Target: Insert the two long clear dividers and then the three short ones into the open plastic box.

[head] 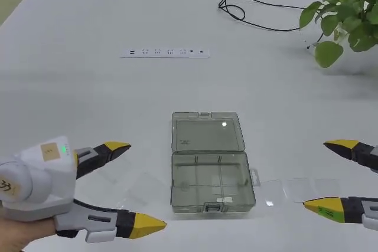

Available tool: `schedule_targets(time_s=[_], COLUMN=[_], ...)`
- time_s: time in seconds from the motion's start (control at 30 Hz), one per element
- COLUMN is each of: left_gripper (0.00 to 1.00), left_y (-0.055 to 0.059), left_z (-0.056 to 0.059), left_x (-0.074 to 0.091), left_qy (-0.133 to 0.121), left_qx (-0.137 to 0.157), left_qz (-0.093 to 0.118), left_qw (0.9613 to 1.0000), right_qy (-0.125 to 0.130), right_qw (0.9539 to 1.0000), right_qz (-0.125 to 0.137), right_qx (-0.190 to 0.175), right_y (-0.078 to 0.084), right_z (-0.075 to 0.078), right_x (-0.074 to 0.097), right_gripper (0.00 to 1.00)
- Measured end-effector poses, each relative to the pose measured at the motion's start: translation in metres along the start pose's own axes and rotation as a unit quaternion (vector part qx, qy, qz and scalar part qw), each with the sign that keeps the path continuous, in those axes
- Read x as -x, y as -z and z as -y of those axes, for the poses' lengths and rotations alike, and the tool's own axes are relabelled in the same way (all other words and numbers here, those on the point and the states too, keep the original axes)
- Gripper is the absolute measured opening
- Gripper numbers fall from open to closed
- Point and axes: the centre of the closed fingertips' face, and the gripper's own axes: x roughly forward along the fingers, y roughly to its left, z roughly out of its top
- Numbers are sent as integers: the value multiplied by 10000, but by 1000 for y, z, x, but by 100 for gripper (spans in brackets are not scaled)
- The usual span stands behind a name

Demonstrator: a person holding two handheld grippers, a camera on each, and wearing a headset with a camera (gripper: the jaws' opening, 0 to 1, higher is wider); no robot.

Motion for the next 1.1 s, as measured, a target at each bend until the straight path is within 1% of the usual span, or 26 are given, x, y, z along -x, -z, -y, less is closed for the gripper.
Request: schedule_targets(time_s=[0.3, 0.63, 0.8, 0.9, 1.0, 1.07, 1.1], left_gripper=[99, 98, 96, 94, 93, 92, 91], left_y=[1, 2, 5, 7, 13, 20, 22], left_z=[-1, -8, -20, -30, -41, -50, -53], left_x=[0, 4, 11, 16, 21, 25, 27], left_qy=[8, -90, -263, -421, -583, -753, -795], left_qx=[-2, 23, 86, 159, 250, 314, 335], left_qz=[-12, -46, -94, -152, -271, -409, -426], left_qw=[10000, 9999, 9996, 9989, 9976, 9958, 9954], right_qy=[11, 32, 41, 47, 43, 36, 37], right_qw=[10000, 10000, 10000, 10000, 10000, 9999, 9999], right_qz=[12, 36, 51, 66, 71, 81, 85], right_qx=[-14, -26, -38, -46, -53, -53, -56], right_y=[0, 0, 0, -1, -1, -2, -2], right_z=[-1, -1, -2, -2, -2, -2, -2], right_x=[1, 2, 2, 2, 2, 2, 1], right_gripper=[79, 78, 78, 78, 78, 77, 77])
